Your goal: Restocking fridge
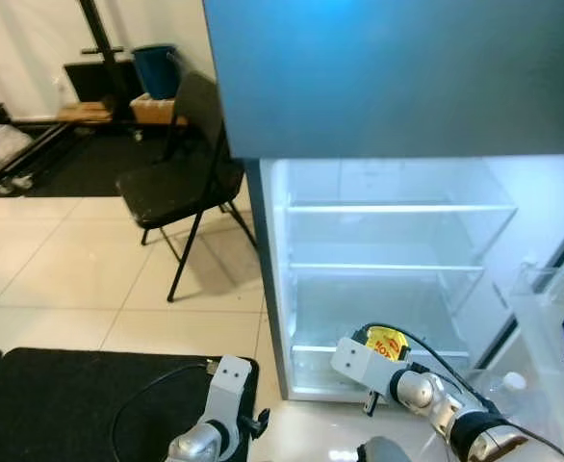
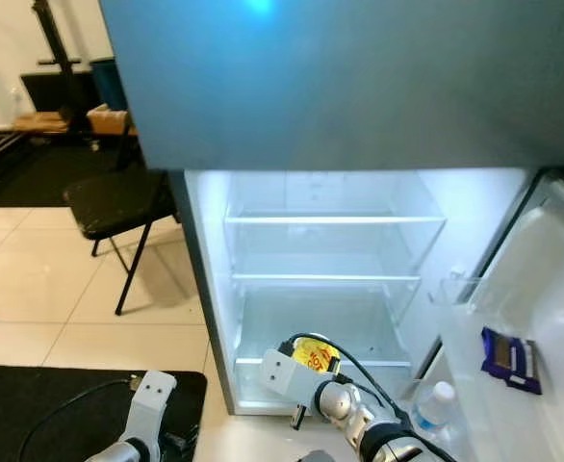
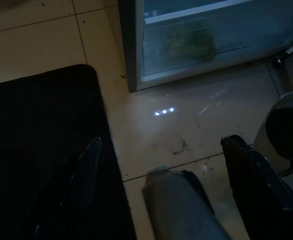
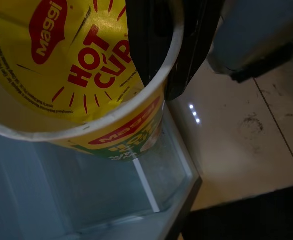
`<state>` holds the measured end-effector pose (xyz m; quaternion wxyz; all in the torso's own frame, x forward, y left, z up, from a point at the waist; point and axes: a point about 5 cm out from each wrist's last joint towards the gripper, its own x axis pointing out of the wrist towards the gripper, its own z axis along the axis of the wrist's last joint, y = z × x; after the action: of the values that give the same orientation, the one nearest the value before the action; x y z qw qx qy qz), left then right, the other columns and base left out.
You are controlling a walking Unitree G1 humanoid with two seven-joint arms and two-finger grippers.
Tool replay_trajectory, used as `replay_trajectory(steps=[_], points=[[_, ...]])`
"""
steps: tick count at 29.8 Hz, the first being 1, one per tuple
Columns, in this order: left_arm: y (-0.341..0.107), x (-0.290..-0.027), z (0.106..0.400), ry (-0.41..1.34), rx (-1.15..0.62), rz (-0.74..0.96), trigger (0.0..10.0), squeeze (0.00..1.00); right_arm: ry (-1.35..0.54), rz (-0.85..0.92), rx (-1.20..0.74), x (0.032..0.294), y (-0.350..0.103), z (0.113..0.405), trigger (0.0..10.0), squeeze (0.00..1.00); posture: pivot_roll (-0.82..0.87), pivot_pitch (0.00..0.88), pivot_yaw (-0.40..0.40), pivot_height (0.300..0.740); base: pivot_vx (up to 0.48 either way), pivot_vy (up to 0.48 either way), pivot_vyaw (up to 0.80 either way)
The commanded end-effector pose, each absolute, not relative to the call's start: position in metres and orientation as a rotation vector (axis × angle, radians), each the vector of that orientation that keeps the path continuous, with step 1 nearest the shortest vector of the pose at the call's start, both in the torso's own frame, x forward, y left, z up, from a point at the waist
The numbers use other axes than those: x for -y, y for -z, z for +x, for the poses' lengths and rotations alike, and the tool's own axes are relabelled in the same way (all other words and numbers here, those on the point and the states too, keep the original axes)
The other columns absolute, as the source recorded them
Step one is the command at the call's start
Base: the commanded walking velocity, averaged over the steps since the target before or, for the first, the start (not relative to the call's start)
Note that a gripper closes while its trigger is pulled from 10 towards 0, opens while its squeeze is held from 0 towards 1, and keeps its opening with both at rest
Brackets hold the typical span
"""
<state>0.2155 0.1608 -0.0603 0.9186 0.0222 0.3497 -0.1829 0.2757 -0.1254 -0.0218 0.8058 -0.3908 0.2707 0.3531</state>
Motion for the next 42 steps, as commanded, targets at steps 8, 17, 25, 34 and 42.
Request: replay_trajectory(steps=[8, 17, 25, 34, 42], points=[[0.052, -0.160, 0.228, 0.391, -0.660, 0.069, 10.0, 0.00, -0.760, -0.860, -0.564, 0.126, 0.019, 0.279, 10.0, 0.00, -0.12, 0.000, 0.002, 0.620, 0.000, 0.000, 0.00], [0.049, -0.157, 0.230, 0.399, -0.641, 0.074, 10.0, 0.00, -0.752, -0.907, -0.588, 0.130, 0.020, 0.279, 10.0, 0.00, -0.11, 0.000, -0.002, 0.600, 0.000, 0.000, 0.00], [0.044, -0.155, 0.237, 0.408, -0.603, 0.078, 10.0, 0.00, -0.742, -0.940, -0.592, 0.130, 0.017, 0.283, 10.0, 0.00, -0.11, 0.000, -0.004, 0.565, 0.000, 0.000, 0.00], [0.039, -0.151, 0.242, 0.426, -0.565, 0.079, 10.0, 0.00, -0.739, -0.956, -0.576, 0.129, 0.012, 0.289, 10.0, 0.00, -0.11, 0.000, -0.006, 0.530, 0.000, 0.000, 0.00], [0.032, -0.149, 0.250, 0.431, -0.522, 0.084, 10.0, 0.00, -0.730, -0.968, -0.577, 0.130, 0.009, 0.292, 10.0, 0.00, -0.11, 0.000, -0.012, 0.500, 0.000, 0.000, 0.00]])
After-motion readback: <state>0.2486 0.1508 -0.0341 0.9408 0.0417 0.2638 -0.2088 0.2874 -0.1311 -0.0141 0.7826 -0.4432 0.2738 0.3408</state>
